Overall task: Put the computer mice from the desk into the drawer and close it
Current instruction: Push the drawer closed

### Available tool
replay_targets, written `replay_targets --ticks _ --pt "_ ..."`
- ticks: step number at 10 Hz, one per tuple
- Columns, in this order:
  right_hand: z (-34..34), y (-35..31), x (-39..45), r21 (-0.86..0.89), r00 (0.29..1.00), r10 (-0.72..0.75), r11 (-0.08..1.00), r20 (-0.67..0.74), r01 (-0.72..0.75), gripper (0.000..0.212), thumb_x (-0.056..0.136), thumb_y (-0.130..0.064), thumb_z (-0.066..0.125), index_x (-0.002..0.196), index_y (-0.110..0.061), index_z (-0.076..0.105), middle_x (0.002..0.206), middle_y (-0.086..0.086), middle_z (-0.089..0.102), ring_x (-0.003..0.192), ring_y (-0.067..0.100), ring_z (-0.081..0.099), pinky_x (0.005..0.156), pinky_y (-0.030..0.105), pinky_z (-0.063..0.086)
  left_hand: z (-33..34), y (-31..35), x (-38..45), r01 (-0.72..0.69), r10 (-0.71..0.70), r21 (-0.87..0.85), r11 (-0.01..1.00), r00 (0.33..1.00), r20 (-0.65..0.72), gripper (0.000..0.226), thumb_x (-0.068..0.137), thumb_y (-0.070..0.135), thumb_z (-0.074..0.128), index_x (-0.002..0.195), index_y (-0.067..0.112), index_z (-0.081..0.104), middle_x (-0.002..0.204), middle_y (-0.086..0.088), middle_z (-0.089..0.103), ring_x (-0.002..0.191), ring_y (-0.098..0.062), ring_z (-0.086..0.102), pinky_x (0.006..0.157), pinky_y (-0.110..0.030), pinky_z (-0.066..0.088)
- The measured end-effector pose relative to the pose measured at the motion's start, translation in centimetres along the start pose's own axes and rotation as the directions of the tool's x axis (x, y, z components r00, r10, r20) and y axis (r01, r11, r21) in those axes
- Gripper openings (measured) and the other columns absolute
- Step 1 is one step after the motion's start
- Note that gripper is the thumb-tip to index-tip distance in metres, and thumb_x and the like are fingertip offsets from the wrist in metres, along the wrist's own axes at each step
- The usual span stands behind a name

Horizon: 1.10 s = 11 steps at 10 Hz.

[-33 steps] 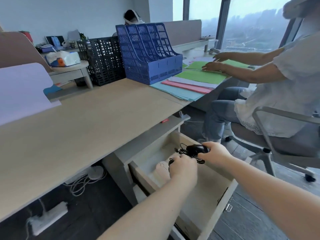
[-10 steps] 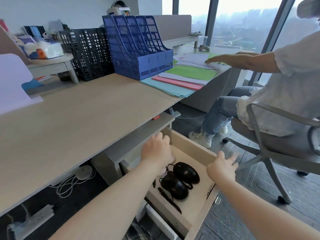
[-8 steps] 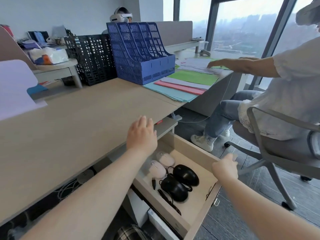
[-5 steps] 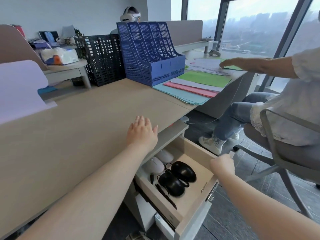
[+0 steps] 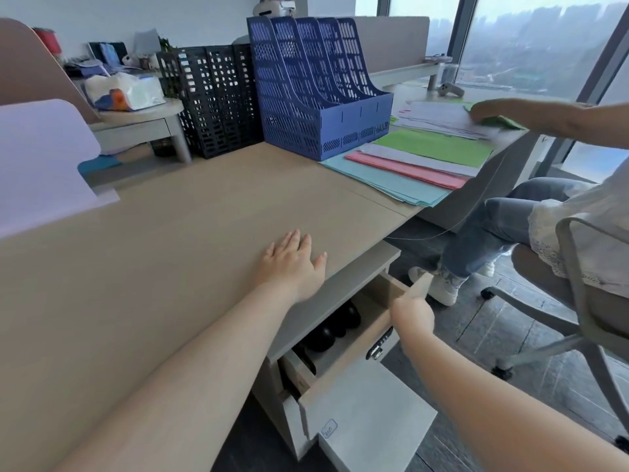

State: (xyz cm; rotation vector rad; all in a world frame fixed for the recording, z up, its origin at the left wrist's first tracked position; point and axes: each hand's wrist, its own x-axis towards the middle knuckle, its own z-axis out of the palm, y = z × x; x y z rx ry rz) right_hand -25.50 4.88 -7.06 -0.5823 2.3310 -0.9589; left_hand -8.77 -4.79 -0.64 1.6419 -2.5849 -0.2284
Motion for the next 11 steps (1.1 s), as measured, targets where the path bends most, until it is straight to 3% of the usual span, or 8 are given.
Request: replay_targets --ticks 1,2,3,4,5,7,9,11 --pt "2.0 -0.3 -0.3 -0.014 0.995 0.01 1.0 0.096 -0.008 0.024 0.096 -0.004 0.04 0.111 0.002 0.058 0.102 0.014 0.061 0.085 0.024 0.053 0.075 0.029 0.047 0.1 -0.2 0.6 -0.02 0.02 -0.009 1.0 1.0 0.006 0.064 0.097 0.05 0.02 0.152 0.018 0.012 0.163 0.0 0.005 0.15 -0.013 0.002 0.122 -0.038 0.003" --pt "3.7 0.0 -0.3 0.191 0.994 -0.006 0.981 0.107 -0.014 0.028 0.091 -0.004 0.035 0.07 -0.013 0.052 0.07 0.004 0.049 0.058 0.016 0.041 0.056 0.03 0.038 0.0 -0.3 1.2 -0.034 0.035 -0.022 0.999 0.999 0.008 0.063 0.097 0.049 0.019 0.152 0.019 0.011 0.163 0.002 0.004 0.15 -0.012 0.001 0.122 -0.037 0.002" --pt "4.4 -0.1 -0.8 0.28 0.987 -0.01 0.959 0.163 -0.036 0.042 0.087 0.002 0.028 0.113 -0.005 0.061 0.096 0.026 0.06 0.073 0.029 0.056 0.087 0.041 0.051 0.1 -0.4 1.7 -0.037 0.037 -0.027 0.999 0.999 0.003 0.063 0.097 0.05 0.018 0.152 0.02 0.011 0.163 0.004 0.004 0.15 -0.011 0.001 0.122 -0.037 0.002" --pt "5.1 -0.6 -1.1 0.335 0.979 -0.016 0.941 0.205 -0.055 0.053 0.093 0.001 0.029 0.143 -0.013 0.04 0.123 0.009 0.058 0.09 0.025 0.055 0.075 0.03 0.039 0.2 -0.3 2.1 -0.03 0.03 -0.021 0.999 1.0 0.002 0.063 0.097 0.05 0.018 0.152 0.02 0.011 0.163 0.004 0.004 0.15 -0.011 0.001 0.123 -0.038 0.002" --pt "6.0 -0.9 -0.8 0.321 0.981 -0.028 0.946 0.193 -0.036 0.05 0.089 0.004 0.029 0.134 -0.008 0.048 0.11 0.012 0.061 0.079 0.021 0.046 0.068 0.03 0.036 0.3 -0.3 2.2 -0.026 0.026 -0.023 0.999 1.0 -0.006 0.063 0.097 0.05 0.018 0.152 0.02 0.011 0.163 0.004 0.004 0.15 -0.011 0.0 0.122 -0.038 0.002" --pt "6.2 -0.4 -0.5 0.204 0.976 -0.082 0.978 0.201 0.04 0.057 0.094 0.0 0.029 0.148 -0.018 0.029 0.127 0.008 0.057 0.085 0.022 0.052 0.07 0.03 0.04 0.4 -0.1 2.2 -0.028 0.028 -0.017 0.999 1.0 -0.008 0.063 0.097 0.05 0.018 0.152 0.02 0.011 0.163 0.003 0.004 0.15 -0.012 0.001 0.122 -0.038 0.002" --pt "3.4 0.1 0.8 -0.187 0.93 -0.128 0.961 0.344 0.202 0.057 0.095 -0.003 0.032 0.15 -0.019 0.026 0.145 0.012 0.045 0.125 0.031 0.051 0.097 0.036 0.047 0.1 -0.2 2.0 -0.026 0.026 -0.012 1.0 0.999 -0.027 0.064 0.096 0.05 0.019 0.152 0.019 0.013 0.163 0.002 0.006 0.15 -0.013 0.004 0.123 -0.037 0.004" --pt "2.5 -0.8 0.9 -0.407 0.896 -0.065 0.875 0.44 0.263 0.037 0.091 -0.01 0.045 0.125 -0.004 0.059 0.124 0.017 0.062 0.113 0.032 0.059 0.096 0.038 0.047 -0.1 -0.1 1.9 -0.037 0.036 -0.045 0.998 0.998 -0.043 0.064 0.096 0.05 0.018 0.152 0.018 0.013 0.163 0.001 0.007 0.15 -0.013 0.004 0.123 -0.037 0.005"
